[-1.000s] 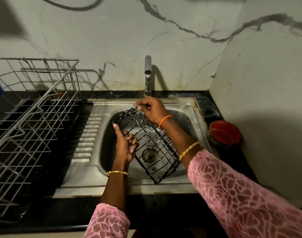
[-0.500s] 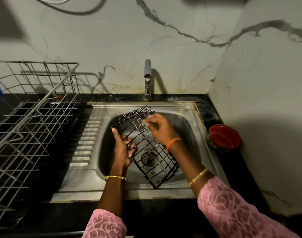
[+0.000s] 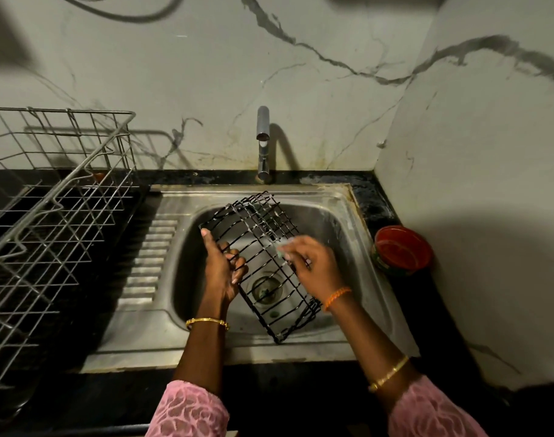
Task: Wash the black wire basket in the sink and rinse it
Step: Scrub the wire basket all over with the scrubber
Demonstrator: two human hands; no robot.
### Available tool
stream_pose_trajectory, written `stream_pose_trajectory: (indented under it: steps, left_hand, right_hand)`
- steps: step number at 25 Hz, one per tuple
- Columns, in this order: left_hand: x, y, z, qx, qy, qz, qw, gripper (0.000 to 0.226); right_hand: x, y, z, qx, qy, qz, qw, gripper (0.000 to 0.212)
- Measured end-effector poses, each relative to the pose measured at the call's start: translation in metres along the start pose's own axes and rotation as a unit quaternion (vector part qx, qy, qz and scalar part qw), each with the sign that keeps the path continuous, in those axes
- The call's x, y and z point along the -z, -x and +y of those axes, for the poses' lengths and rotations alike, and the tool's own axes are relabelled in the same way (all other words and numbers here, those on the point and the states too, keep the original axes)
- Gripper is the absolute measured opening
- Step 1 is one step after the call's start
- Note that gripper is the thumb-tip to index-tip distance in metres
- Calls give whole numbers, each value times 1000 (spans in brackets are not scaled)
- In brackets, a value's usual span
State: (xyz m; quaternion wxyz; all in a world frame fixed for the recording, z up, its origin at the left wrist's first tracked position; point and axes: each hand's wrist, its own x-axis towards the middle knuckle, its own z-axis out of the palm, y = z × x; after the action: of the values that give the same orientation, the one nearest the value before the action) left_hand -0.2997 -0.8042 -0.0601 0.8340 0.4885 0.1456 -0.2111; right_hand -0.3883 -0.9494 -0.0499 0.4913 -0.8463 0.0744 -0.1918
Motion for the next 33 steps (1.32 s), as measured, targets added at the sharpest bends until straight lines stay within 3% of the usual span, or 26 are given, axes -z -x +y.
stream_pose_trajectory:
  steps: [3, 12, 21, 28, 33]
  left_hand:
    - [1, 0, 0, -7, 9, -6, 1000, 56]
    - [3, 2, 0, -9, -13, 20, 1000, 56]
    - [-2, -3, -1, -17, 17, 6, 1000, 54]
    - [4, -8, -1, -3, -4, 9, 1000, 57]
    - [1, -6, 0, -4, -13, 19, 1000, 57]
  right_hand:
    - [12, 31, 15, -28, 3, 14, 999, 21]
    - [-12, -28, -3, -10, -31, -1, 999, 18]
    - [29, 66, 43, -66, -14, 8, 998, 26]
    - [9, 7, 26, -8, 12, 13, 1000, 22]
    - [26, 57, 42, -34, 6, -2, 999, 25]
